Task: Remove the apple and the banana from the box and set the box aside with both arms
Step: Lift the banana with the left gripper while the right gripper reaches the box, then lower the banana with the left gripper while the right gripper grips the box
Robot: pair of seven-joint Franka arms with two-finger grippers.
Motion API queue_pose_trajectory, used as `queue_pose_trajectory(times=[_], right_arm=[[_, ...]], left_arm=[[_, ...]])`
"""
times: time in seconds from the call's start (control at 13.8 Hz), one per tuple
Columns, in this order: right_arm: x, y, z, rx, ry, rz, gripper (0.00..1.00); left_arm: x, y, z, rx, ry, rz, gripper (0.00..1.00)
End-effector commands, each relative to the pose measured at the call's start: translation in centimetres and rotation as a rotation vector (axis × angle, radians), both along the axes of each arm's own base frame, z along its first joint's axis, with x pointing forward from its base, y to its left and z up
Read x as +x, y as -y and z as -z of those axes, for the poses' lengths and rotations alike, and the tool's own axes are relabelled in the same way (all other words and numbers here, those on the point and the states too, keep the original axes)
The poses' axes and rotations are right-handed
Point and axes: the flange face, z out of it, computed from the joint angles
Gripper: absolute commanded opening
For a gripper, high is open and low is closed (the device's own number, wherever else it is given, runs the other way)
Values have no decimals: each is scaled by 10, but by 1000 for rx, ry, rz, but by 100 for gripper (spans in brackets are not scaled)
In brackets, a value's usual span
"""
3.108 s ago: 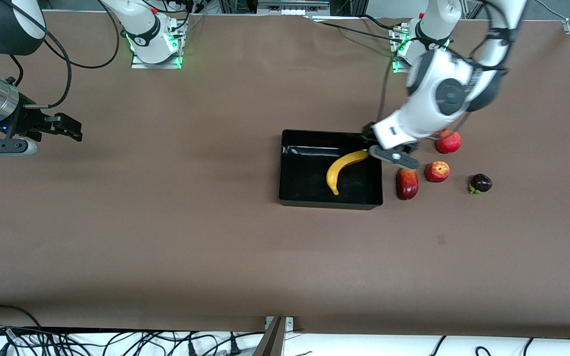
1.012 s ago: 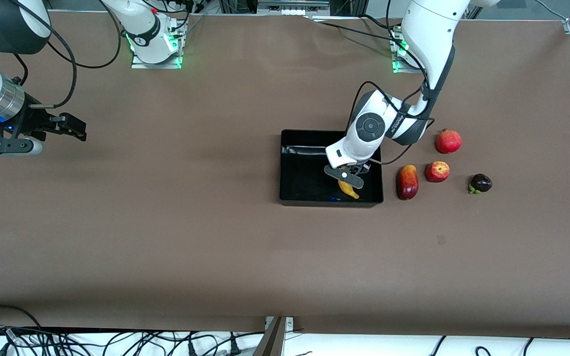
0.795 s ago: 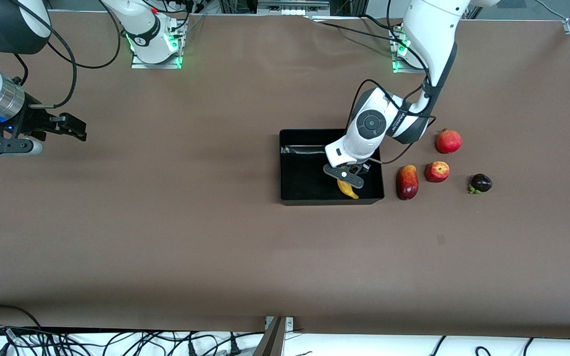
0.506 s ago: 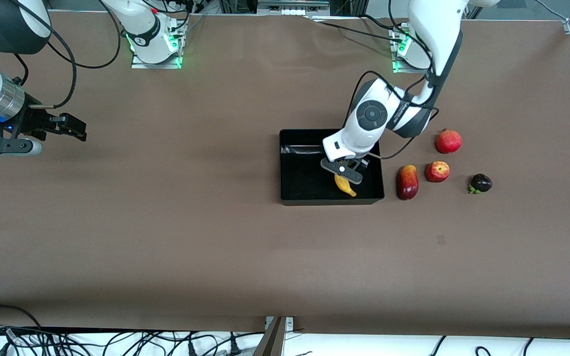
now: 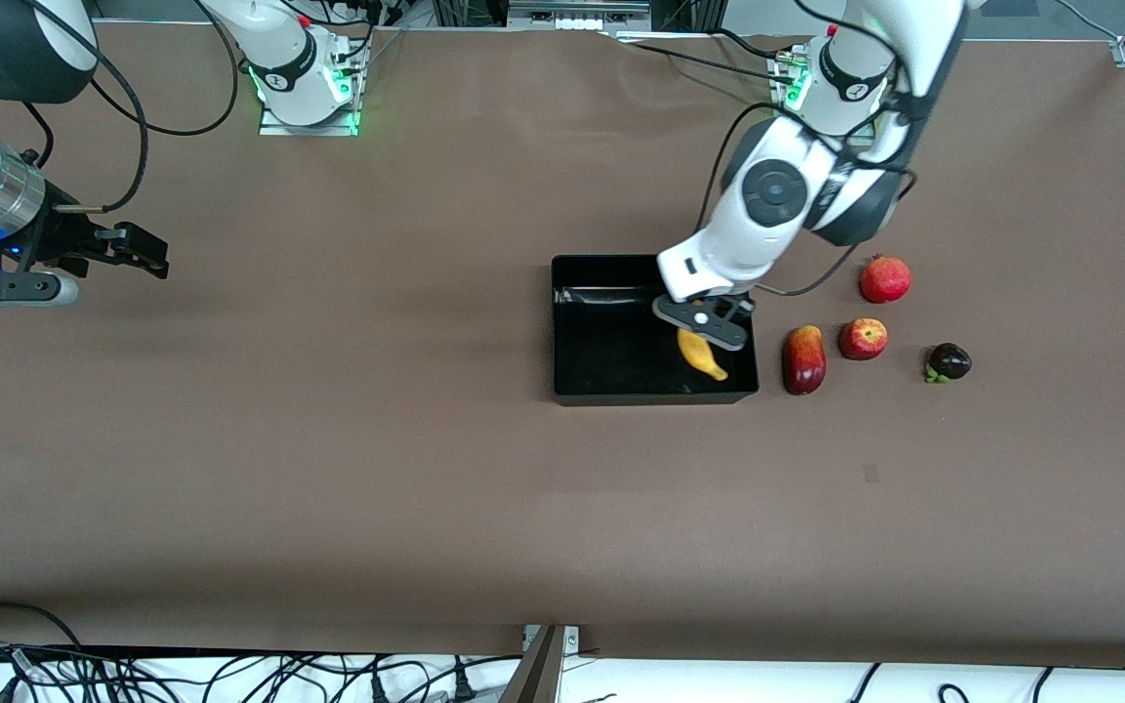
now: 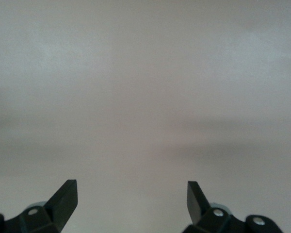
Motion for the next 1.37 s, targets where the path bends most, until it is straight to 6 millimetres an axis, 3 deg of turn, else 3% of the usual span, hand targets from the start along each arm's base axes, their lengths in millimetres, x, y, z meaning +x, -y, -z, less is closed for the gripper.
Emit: queue_pose_trajectory(times=[0.0,0.07,0.22,0.36,0.43,0.51,0.65,0.72,0.8,0.94,1.16,1.3], right_arm=[[4,-1,-1,-3,-18,14,100],[10,-1,13,-4,-46,6,100],[12,-6,20,18,-58,2,100],[12,-34,29,21,-75,-30,100],[12,-46,29,26,-73,-63,100],[13,-70,31,50,-72,-80,100],[8,-138,31,72,-79,-149,100],[5,-156,39,67,-89,-114,100],[-1,-187,49,84,-111,-103,100],[-13,-260,81,146,-153,-91,100],[-9,-336,133,192,-54,-38,100],[-22,-392,180,206,-27,49,100]], left_arm=[[28,-64,-2,2,-1,69,0],[47,-91,6,0,-1,99,0],[88,-152,28,-3,2,190,0],[119,-198,55,-17,3,299,0],[133,-212,65,-15,11,347,0],[144,-219,76,-15,15,383,0],[166,-228,100,-1,21,442,0],[171,-238,114,10,29,471,0],[174,-241,124,21,67,498,0],[175,-242,130,24,95,513,0],[167,-244,138,19,72,507,0],[153,-245,144,13,43,500,0]])
